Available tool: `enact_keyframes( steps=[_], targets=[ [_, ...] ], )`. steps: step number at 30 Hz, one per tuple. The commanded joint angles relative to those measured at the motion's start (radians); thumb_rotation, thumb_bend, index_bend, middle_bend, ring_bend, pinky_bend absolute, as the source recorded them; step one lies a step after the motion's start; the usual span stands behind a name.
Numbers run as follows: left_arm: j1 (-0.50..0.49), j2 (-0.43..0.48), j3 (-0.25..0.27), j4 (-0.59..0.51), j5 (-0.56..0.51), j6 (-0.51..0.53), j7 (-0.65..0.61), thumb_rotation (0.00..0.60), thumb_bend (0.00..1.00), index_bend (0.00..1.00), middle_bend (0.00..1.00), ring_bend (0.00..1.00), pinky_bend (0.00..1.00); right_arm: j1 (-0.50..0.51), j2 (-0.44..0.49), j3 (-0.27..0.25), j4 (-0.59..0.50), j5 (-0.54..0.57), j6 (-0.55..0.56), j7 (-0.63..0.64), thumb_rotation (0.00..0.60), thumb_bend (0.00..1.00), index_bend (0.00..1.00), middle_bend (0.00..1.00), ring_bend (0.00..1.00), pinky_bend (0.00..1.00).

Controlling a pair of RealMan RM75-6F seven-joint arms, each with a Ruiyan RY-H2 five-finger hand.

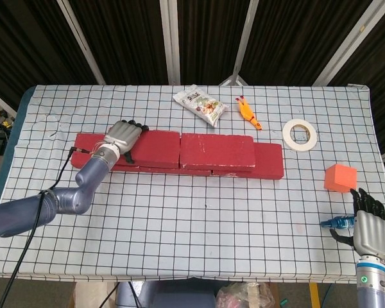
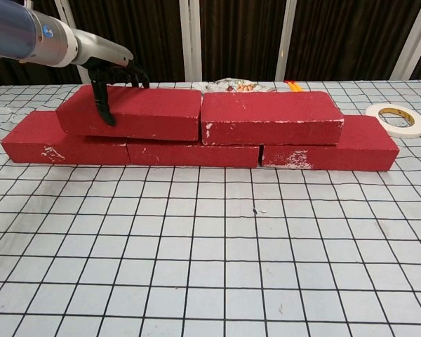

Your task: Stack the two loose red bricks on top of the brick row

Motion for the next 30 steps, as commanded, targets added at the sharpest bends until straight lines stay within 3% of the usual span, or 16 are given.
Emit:
enact_keyframes(
  steps=[1,30],
  targets=[
    [-0.002,-0.002,0.003,0.000,-0.006,0.004,0.005,0.600,0.00,0.16,0.21,0.12,0.18,0.001,0.001,0.000,0.000,0.001,-0.002,0.002,0.600,0.19,0.08,0.03,0.00,0.00],
    [0.001,-0.030,-0.004,0.005,-0.029,0.039,0.034,0.600,0.00,0.13,0.17,0.11,0.17,0.000,0.002,0.001,-0.001,0.005,0.002,0.005,0.600,0.19,0.08,0.03,0.00,0.00]
  ],
)
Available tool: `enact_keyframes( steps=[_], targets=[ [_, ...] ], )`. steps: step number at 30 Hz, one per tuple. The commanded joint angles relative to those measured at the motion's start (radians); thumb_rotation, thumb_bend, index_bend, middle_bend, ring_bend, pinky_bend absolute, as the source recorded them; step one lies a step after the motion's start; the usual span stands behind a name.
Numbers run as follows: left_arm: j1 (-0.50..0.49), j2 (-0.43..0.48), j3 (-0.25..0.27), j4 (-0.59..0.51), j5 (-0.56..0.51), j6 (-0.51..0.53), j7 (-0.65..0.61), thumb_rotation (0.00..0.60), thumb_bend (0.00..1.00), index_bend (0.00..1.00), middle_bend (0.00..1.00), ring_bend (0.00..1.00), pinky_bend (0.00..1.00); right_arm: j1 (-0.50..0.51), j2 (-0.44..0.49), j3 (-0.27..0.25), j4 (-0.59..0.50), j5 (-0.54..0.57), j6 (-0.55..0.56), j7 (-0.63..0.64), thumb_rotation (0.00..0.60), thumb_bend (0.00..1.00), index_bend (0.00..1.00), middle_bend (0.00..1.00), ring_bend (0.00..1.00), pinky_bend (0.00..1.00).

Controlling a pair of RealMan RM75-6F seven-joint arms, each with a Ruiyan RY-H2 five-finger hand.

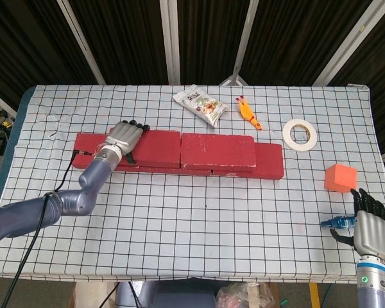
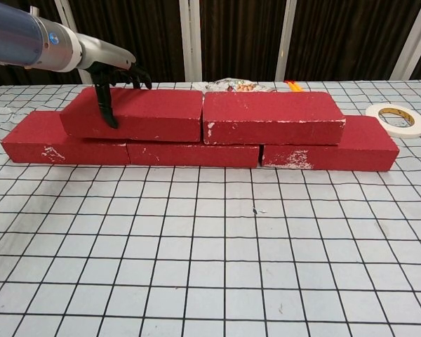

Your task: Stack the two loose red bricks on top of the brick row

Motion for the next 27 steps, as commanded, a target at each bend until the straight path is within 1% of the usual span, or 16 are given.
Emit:
enact_keyframes(
  steps=[1,23,27],
  targets=[
    [0.000,0.000,0.000,-0.001,-0.003,0.000,0.003,0.600,0.00,0.13,0.17,0.11,0.17,0.000,0.000,0.000,0.000,0.001,0.001,0.000,0.600,0.19,0.08,0.03,0.00,0.00],
    [0.000,-0.017,-0.008,0.001,-0.027,0.023,0.041,0.600,0.00,0.14,0.15,0.10,0.17,-0.002,0.001,0.003,-0.004,0.004,0.006,0.003,0.600,0.19,0.08,0.03,0.00,0.00],
    [0.000,-0.016,-0.007,-0.001,-0.039,0.021,0.049,0.600,0.00,0.13,0.14,0.08,0.16,-0.002,0.000,0.003,-0.003,0.005,0.007,0.003,0.600,0.19,0.08,0.03,0.00,0.00]
  ],
)
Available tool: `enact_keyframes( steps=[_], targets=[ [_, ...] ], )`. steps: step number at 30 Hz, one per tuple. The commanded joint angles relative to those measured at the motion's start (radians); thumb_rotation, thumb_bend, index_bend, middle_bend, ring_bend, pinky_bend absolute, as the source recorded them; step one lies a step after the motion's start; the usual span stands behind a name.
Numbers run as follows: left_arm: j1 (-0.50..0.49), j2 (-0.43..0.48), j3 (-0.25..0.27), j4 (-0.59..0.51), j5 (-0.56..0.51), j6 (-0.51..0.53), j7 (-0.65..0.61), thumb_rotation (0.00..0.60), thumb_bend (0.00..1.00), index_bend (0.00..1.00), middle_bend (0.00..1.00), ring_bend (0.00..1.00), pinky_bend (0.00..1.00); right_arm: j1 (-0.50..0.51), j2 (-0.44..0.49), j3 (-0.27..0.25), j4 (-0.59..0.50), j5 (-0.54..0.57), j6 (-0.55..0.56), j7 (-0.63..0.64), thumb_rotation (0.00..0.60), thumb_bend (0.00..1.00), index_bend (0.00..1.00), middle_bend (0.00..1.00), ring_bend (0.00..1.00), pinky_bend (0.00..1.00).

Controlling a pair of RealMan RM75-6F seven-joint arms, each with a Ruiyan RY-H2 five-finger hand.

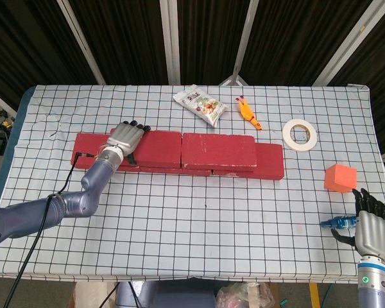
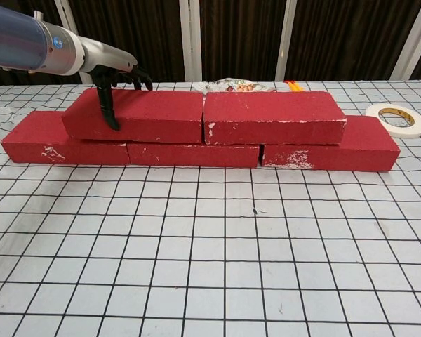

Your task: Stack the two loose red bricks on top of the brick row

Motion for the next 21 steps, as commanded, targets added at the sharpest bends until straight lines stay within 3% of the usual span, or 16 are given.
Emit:
enact_keyframes(
  steps=[1,8,21],
  targets=[
    [-0.002,0.001,0.003,0.000,-0.008,-0.003,0.007,0.600,0.00,0.13,0.13,0.07,0.15,0.000,-0.001,0.001,0.001,0.001,0.001,0.000,0.600,0.19,0.08,0.03,0.00,0.00],
    [-0.011,-0.005,0.010,0.003,-0.041,-0.004,0.030,0.600,0.00,0.09,0.06,0.00,0.12,0.000,-0.002,0.002,0.000,0.004,0.003,-0.003,0.600,0.19,0.08,0.03,0.00,0.00],
    [-0.014,0.031,0.000,-0.049,-0.045,0.003,0.028,0.600,0.00,0.07,0.03,0.00,0.12,-0.001,-0.003,0.003,-0.001,0.006,0.008,-0.006,0.600,0.19,0.08,0.03,0.00,0.00]
  ],
)
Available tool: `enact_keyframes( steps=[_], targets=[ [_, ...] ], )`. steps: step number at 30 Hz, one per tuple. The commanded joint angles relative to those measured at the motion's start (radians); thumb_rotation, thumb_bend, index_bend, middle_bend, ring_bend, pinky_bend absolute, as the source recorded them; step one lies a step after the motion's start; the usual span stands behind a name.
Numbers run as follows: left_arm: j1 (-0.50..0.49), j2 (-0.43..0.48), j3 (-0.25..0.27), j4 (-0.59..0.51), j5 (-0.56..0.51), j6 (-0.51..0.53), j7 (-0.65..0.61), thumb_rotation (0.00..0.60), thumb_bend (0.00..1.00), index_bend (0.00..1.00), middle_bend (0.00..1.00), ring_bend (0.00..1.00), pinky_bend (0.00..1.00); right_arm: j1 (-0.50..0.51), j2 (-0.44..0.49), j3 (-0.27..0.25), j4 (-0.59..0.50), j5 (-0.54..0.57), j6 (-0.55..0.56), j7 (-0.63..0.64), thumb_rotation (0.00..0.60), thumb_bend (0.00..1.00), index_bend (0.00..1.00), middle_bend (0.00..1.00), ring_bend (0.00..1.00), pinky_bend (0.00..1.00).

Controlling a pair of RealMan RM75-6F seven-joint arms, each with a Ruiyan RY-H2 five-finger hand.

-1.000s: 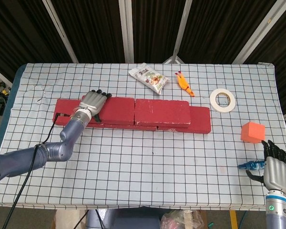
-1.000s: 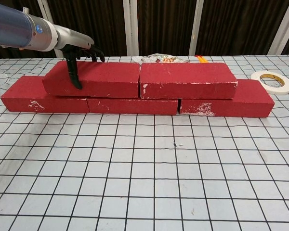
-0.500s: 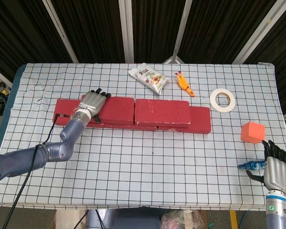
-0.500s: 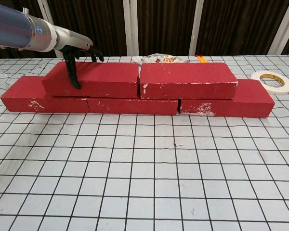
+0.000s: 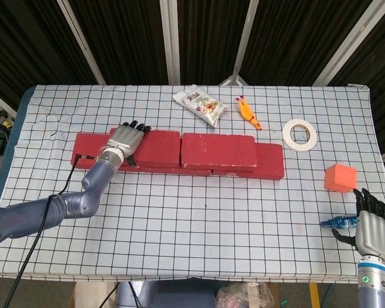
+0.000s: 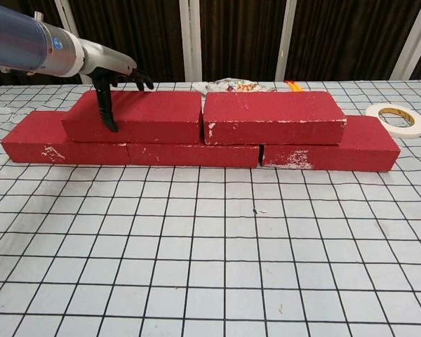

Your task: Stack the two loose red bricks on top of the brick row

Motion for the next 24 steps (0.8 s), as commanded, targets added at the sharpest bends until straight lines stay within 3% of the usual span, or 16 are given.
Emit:
enact_keyframes(
  steps=[1,7,11,18,24],
  targets=[
    [0.000,0.026,-0.007,-0.032,0.003,0.013,-0.006,0.600,0.00,0.06,0.03,0.00,0.12,0.000,0.000,0.000,-0.001,0.001,0.001,0.000,0.600,0.19,0.08,0.03,0.00,0.00],
    [0.039,0.141,-0.021,-0.155,0.036,0.052,-0.055,0.600,0.00,0.00,0.00,0.00,0.10,0.000,0.002,-0.002,-0.001,0.000,-0.005,0.001,0.600,0.19,0.08,0.03,0.00,0.00],
    [0.122,0.215,-0.010,-0.214,0.121,0.106,-0.115,0.600,0.00,0.00,0.00,0.00,0.09,0.000,0.004,-0.002,-0.003,0.001,-0.008,0.005,0.600,0.19,0.08,0.03,0.00,0.00],
    [0.237,0.264,0.028,-0.207,0.221,0.111,-0.179,0.600,0.00,0.03,0.02,0.00,0.09,0.002,0.004,-0.006,-0.007,-0.001,-0.014,0.003,0.600,0.19,0.08,0.03,0.00,0.00],
    [0.292,0.275,0.025,-0.189,0.285,0.107,-0.212,0.600,0.00,0.03,0.03,0.00,0.10,0.006,0.001,-0.007,-0.007,0.000,-0.018,-0.004,0.600,0.19,0.08,0.03,0.00,0.00]
  ],
)
